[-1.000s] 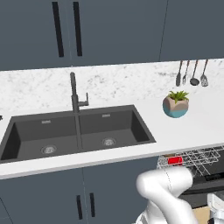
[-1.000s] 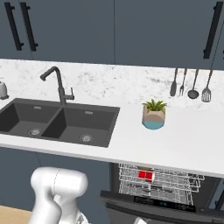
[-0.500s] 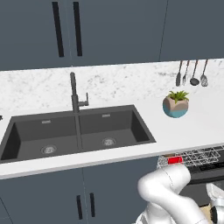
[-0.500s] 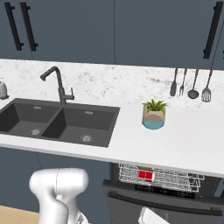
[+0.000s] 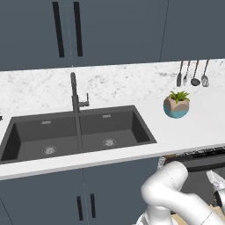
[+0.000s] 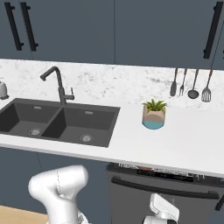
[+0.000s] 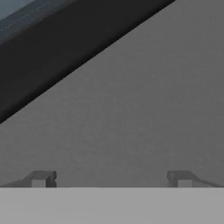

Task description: Pick up the cup and bowl from the counter, place them in the dishwasher, and close the dishwasher door.

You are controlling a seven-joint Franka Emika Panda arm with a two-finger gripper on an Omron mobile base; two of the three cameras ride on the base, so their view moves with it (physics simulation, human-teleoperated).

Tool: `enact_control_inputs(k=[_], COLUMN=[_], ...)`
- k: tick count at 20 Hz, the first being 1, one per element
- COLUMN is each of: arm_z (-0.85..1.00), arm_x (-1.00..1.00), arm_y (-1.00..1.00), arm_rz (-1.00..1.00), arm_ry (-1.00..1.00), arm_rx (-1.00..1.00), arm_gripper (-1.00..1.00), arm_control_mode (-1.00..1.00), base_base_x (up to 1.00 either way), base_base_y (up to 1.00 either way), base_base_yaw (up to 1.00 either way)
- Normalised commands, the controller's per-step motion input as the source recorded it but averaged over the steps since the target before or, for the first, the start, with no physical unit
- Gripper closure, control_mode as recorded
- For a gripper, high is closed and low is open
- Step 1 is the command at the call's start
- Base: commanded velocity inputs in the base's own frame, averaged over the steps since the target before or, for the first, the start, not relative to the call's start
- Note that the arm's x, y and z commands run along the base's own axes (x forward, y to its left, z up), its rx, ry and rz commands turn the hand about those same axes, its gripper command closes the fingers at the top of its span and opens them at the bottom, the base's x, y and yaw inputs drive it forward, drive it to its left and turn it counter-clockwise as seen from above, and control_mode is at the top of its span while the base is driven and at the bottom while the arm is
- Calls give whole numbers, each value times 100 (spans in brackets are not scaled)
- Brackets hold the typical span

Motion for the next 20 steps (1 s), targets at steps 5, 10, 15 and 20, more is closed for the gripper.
enact_control_inputs(k=[5, 10, 15, 20], arm_z=[0, -2, -8, -2], arm_x=[43, 48, 68, 64], arm_y=[-32, -25, -8, -15], arm_rz=[5, 7, 14, 11], arm_ry=[-5, -10, -12, -7], arm_rx=[0, 0, 0, 0], arm_gripper=[-100, -100, -100, -100], arm_control_mode=[-100, -100, -100, -100], base_base_x=[0, 0, 0, 0], base_base_y=[0, 0, 0, 0], base_base_yaw=[0, 0, 0, 0])
